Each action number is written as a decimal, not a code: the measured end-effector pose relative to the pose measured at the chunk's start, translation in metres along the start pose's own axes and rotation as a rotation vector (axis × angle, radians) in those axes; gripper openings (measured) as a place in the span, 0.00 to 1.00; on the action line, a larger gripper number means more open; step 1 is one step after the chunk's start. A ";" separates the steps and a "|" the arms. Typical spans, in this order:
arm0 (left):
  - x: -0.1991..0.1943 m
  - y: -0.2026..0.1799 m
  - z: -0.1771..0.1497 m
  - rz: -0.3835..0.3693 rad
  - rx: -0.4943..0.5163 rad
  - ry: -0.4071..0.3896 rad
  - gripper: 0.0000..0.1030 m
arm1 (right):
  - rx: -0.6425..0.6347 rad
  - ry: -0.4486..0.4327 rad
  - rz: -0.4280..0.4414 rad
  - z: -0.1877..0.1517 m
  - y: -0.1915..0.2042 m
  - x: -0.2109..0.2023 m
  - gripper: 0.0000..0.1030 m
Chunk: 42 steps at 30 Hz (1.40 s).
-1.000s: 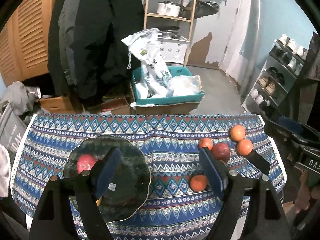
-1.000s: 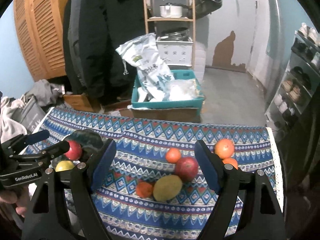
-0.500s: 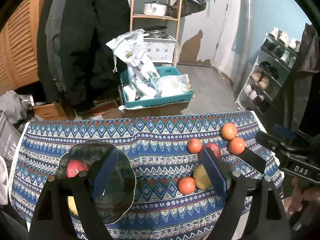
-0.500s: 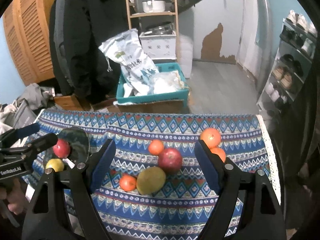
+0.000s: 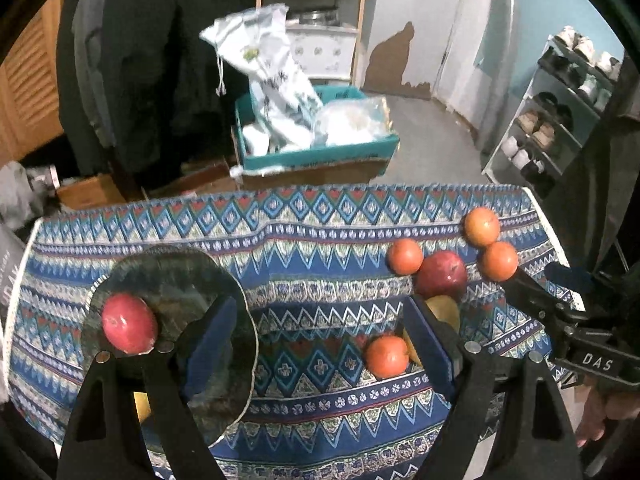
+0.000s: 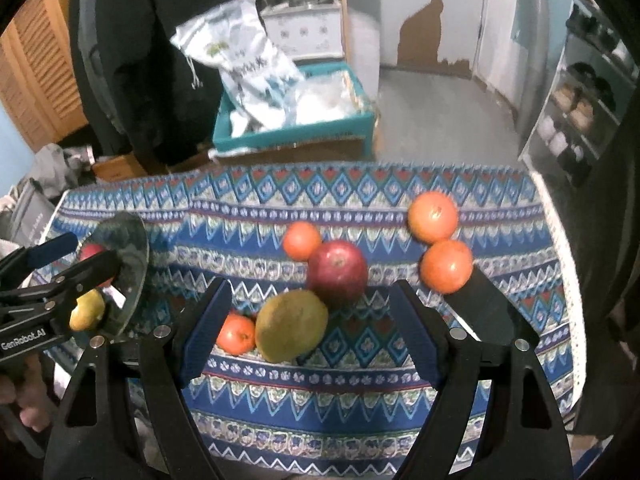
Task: Organize fruits
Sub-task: 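Grasp the green-brown mango with the right tool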
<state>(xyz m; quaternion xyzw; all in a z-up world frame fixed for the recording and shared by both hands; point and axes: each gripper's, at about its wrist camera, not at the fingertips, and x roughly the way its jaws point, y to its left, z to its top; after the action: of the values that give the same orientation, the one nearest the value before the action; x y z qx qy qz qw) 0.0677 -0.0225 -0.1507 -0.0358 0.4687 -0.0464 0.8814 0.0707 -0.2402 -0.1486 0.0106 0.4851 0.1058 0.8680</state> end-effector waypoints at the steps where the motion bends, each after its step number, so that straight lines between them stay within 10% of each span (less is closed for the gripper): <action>1: 0.005 0.001 -0.001 -0.004 -0.008 0.010 0.84 | 0.005 0.017 -0.001 -0.002 0.000 0.007 0.79; 42: 0.071 0.005 -0.019 -0.023 -0.049 0.152 0.84 | 0.120 0.286 0.118 -0.034 -0.007 0.126 0.70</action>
<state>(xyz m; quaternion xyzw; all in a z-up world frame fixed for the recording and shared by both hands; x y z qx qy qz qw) 0.0914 -0.0257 -0.2206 -0.0590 0.5346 -0.0476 0.8417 0.1072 -0.2251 -0.2734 0.0755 0.6075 0.1278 0.7803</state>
